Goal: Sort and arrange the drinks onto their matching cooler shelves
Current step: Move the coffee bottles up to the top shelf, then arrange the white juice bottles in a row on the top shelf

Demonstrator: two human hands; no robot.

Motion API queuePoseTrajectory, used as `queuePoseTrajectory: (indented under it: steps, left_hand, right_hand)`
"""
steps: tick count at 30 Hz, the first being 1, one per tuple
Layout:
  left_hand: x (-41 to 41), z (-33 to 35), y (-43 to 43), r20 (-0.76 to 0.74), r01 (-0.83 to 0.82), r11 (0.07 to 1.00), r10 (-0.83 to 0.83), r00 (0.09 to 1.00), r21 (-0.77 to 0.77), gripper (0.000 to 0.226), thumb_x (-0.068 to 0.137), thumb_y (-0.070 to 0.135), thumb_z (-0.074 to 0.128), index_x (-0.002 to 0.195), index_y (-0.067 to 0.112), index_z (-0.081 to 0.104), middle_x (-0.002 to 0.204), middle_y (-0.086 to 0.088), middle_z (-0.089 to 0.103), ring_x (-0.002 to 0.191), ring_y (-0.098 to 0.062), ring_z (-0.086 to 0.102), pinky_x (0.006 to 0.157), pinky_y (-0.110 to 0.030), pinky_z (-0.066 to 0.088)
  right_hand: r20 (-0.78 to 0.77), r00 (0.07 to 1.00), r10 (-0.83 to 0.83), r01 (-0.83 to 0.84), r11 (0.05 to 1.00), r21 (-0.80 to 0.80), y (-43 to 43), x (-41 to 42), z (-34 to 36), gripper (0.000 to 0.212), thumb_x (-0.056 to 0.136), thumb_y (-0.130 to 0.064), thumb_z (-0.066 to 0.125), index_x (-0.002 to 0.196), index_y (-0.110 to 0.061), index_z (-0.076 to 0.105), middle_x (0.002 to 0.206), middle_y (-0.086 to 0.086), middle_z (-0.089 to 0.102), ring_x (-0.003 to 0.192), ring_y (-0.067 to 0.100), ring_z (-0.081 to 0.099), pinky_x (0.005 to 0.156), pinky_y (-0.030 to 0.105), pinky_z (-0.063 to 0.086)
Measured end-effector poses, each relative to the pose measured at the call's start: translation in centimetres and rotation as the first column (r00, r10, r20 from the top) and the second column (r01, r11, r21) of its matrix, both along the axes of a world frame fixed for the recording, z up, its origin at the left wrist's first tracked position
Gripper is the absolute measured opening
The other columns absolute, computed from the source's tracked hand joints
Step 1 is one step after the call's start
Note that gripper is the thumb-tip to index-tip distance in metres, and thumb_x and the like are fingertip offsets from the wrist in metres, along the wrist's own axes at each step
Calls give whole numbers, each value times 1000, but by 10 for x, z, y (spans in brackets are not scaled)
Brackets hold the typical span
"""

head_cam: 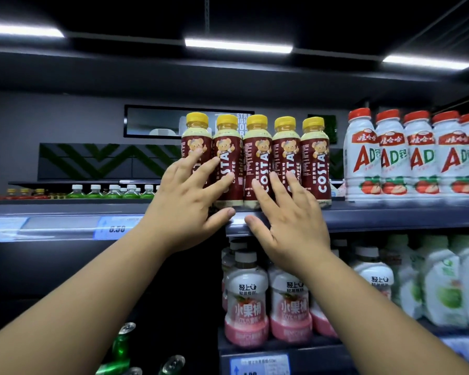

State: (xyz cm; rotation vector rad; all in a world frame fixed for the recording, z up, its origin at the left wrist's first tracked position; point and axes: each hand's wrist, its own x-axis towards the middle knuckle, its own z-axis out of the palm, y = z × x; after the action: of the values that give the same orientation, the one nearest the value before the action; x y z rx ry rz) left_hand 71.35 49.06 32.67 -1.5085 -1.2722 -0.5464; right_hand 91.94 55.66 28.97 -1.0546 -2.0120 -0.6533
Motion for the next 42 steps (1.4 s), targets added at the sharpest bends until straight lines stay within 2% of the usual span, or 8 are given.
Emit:
queuePoseTrajectory:
  steps: [7, 11, 13, 18, 22, 28, 34, 42]
  left_hand:
    - [-3, -5, -12, 40, 2, 996, 1, 999, -95, 69, 88, 69, 35, 138, 26, 57, 149, -13, 47, 145, -35, 29, 115, -50, 30]
    - [-18, -33, -36, 24, 18, 986, -14, 1000, -167, 69, 87, 68, 40, 136, 23, 58, 147, -14, 48, 137, -35, 41, 110, -47, 35]
    - [-33, -52, -52, 19, 30, 980, -27, 999, -195, 69, 86, 65, 45, 138, 21, 56, 146, -14, 49, 134, -35, 44, 111, -49, 35]
    - [-72, -106, -100, 29, 35, 974, -30, 999, -225, 67, 79, 57, 54, 137, 23, 57, 150, -12, 46, 139, -35, 40, 114, -54, 31]
    - [-120, -159, -134, 97, 43, 935, -9, 995, -353, 58, 77, 53, 59, 126, 22, 65, 132, -10, 60, 124, -34, 55, 101, -49, 46]
    - [-201, -240, -194, 216, 18, 812, 134, 967, -583, 50, 74, 50, 56, 117, 25, 63, 112, 1, 65, 93, -27, 64, 74, -38, 55]
    - [-266, -303, -260, 220, -11, 644, 277, 935, -765, 61, 82, 56, 42, 136, 29, 50, 125, 5, 58, 110, -23, 58, 85, -38, 51]
    - [-298, -336, -307, 304, 56, 587, 334, 892, -808, 58, 91, 51, 49, 145, 33, 39, 137, 7, 52, 122, -21, 54, 90, -37, 50]
  right_hand:
    - [9, 1000, -8, 9, 999, -31, -4, 3, -4, 76, 91, -74, 5, 159, -40, -1, 170, 0, 0, 155, 23, -12, 123, 45, 0]
    - [-77, 994, 75, -83, 990, -110, -26, -5, -15, 74, 95, -70, 28, 159, -40, 6, 170, -2, -2, 155, 20, -12, 123, 44, -4]
    - [-85, 987, 138, -149, 980, -136, -45, -20, -29, 77, 91, -69, 29, 159, -39, 10, 170, -1, -1, 155, 21, -11, 123, 42, -7]
    - [-53, 957, 284, -288, 949, -124, -91, -73, -83, 83, 79, -65, 30, 155, -32, 36, 167, 11, 18, 155, 31, 12, 125, 46, 6]
    - [-32, 944, 329, -320, 886, -335, -121, -121, -134, 86, 78, -68, 23, 157, -35, 27, 169, 2, 12, 156, 21, 6, 126, 40, 12]
    - [31, 954, 298, -223, 773, -593, -168, -190, -214, 67, 96, -52, 52, 156, -33, 30, 166, -5, 23, 151, 18, 23, 120, 36, 28]
    - [34, 965, 259, -147, 647, -748, -229, -245, -285, 64, 98, -52, 50, 155, -30, 32, 162, -7, 30, 146, 20, 31, 113, 35, 36]
    - [-9, 984, 177, -115, 601, -791, -284, -265, -318, 63, 97, -50, 54, 154, -30, 36, 159, -8, 34, 145, 18, 34, 114, 34, 35]
